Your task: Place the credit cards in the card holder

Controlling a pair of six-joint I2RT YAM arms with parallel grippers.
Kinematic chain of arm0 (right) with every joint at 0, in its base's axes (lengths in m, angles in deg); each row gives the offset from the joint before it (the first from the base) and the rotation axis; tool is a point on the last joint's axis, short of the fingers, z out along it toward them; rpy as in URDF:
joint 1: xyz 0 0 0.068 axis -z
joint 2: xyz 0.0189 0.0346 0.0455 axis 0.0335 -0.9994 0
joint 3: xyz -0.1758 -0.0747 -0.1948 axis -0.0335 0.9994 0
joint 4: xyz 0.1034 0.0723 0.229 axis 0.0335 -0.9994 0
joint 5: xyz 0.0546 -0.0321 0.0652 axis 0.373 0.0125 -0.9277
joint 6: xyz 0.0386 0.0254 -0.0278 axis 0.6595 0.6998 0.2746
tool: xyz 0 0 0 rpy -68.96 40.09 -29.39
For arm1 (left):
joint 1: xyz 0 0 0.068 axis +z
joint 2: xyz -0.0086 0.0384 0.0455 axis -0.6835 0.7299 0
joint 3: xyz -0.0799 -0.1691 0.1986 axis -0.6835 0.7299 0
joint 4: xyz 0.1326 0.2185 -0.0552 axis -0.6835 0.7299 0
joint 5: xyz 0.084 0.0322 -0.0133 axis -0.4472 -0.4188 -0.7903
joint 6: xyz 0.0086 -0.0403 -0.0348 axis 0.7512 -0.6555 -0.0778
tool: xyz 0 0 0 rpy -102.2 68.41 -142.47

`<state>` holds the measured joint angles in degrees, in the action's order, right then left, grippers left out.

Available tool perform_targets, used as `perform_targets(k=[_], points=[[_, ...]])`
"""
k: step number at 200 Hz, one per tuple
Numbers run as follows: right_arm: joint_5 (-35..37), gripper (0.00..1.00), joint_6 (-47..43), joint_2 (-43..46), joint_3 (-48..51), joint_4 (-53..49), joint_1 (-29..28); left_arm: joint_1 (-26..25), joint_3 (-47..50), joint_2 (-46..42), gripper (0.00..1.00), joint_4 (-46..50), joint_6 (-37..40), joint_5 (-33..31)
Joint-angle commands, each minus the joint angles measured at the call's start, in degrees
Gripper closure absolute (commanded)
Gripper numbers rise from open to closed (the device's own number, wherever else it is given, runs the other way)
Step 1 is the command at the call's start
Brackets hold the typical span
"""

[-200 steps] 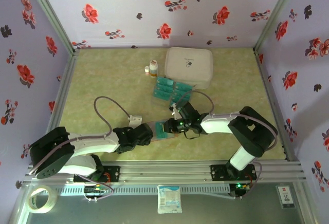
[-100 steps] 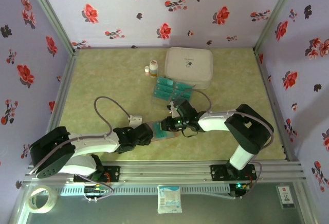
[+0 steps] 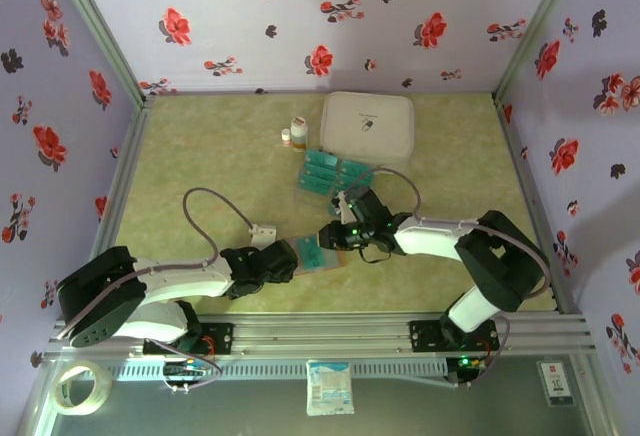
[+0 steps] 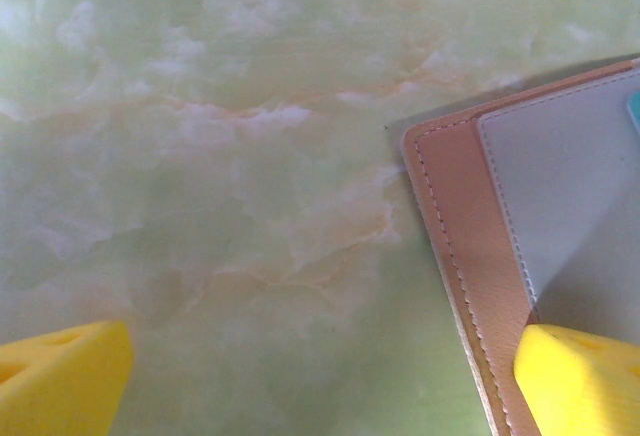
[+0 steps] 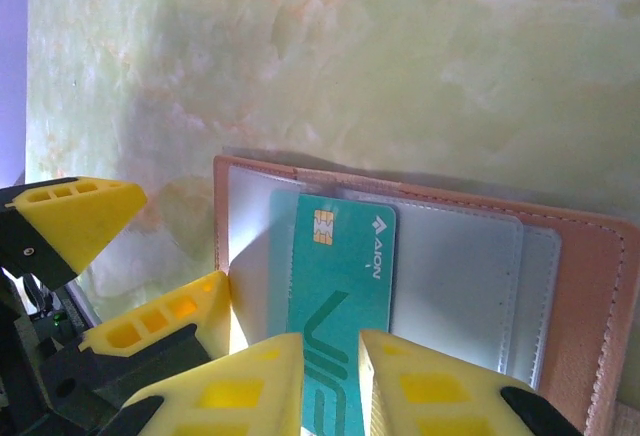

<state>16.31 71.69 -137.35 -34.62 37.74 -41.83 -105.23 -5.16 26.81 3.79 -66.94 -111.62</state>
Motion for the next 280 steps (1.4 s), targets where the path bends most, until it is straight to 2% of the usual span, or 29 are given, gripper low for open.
perform_targets(k=[1, 81, 127, 242, 254, 280], points=[[0.6, 0.79, -0.04, -1.55, 0.68, 0.09, -0.01, 0.67, 1.91, 1.38, 0.0, 3.98, -0.03, -1.24], [0.53, 0.8, 0.66, -4.9, -0.57, 1.54, -1.8, 0.74, 2.17, 1.25, 0.0, 3.64, 0.25, -1.32], [0.14, 0.88, 1.05, -5.88, -1.34, 2.05, -3.05, 0.76, 2.17, 1.38, 0.0, 3.39, 0.39, -1.25], [-0.57, 0.89, 2.37, -9.52, -5.31, 2.87, -6.81, 0.84, 1.93, 1.54, 0.0, 3.25, 0.29, -1.24], [-0.78, 0.88, 2.33, -9.41, -5.42, 2.83, -6.94, 1.02, 1.5, 0.89, 0.0, 4.05, -0.19, -1.27], [0.37, 0.74, 1.25, -6.09, -5.6, -0.21, -6.88, 2.57, 0.02, -3.25, 0.0, 7.76, -1.85, -1.34]])
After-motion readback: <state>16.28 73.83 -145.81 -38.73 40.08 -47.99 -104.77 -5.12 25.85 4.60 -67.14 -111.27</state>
